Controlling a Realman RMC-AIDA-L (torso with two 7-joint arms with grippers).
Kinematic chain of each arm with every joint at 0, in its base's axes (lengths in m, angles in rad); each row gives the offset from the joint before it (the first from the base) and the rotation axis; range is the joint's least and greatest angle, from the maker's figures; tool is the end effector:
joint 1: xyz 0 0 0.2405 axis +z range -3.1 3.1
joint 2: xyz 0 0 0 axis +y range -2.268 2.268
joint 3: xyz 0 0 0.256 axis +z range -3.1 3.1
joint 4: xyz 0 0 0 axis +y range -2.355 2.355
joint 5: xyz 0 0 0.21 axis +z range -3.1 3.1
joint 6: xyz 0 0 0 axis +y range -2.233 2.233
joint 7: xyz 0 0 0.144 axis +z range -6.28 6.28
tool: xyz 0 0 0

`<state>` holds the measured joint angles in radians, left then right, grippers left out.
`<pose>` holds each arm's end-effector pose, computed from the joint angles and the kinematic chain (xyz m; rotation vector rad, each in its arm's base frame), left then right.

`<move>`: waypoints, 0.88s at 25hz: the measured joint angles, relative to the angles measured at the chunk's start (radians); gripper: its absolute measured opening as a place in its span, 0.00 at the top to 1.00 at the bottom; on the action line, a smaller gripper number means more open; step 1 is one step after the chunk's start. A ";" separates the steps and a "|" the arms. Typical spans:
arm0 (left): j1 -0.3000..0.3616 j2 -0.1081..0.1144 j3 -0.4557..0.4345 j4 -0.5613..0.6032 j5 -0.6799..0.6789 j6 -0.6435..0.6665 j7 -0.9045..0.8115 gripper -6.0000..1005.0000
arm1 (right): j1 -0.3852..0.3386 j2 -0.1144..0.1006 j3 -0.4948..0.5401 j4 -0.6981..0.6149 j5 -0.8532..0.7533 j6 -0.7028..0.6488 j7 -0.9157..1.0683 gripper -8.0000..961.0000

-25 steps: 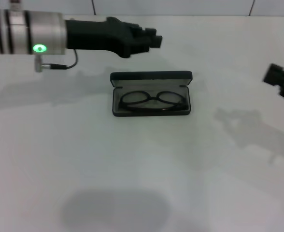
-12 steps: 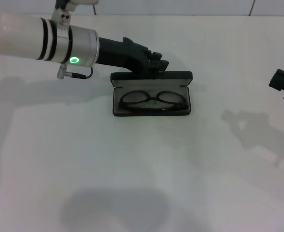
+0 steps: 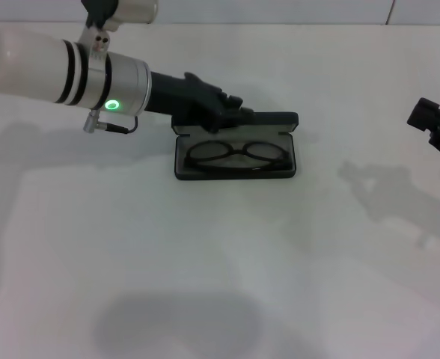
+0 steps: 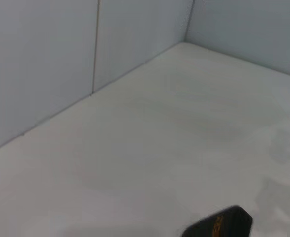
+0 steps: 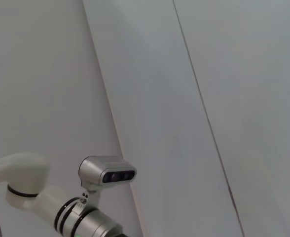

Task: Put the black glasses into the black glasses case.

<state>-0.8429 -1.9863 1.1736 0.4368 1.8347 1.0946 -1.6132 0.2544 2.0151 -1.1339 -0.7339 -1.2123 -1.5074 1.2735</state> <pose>-0.1998 0.4160 -0.0431 -2.7660 -0.6333 -0.3026 0.2617 0.2994 0.0353 -2.3992 0.5265 1.1428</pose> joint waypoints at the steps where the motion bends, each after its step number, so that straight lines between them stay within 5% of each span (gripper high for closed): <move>1: 0.000 -0.002 0.001 0.000 0.011 0.006 -0.006 0.72 | 0.003 0.000 0.001 0.004 0.000 0.001 -0.001 0.81; 11: 0.007 -0.027 0.003 0.001 0.099 0.106 -0.005 0.72 | 0.030 0.001 0.003 0.035 0.000 0.015 -0.015 0.80; 15: 0.042 -0.047 -0.001 0.103 0.104 0.155 -0.003 0.72 | 0.020 -0.002 0.003 0.036 0.000 0.004 -0.020 0.79; 18: 0.148 -0.052 -0.031 0.316 0.031 0.271 -0.024 0.69 | 0.007 -0.011 0.005 0.032 -0.002 -0.027 -0.017 0.79; 22: 0.333 -0.030 -0.132 0.530 -0.177 0.478 -0.014 0.67 | 0.032 -0.013 -0.002 0.027 -0.052 -0.035 0.027 0.78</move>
<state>-0.5100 -2.0160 1.0414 0.9669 1.6579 1.5729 -1.6268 0.2859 2.0026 -1.1361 -0.7065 -1.2641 -1.5427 1.3001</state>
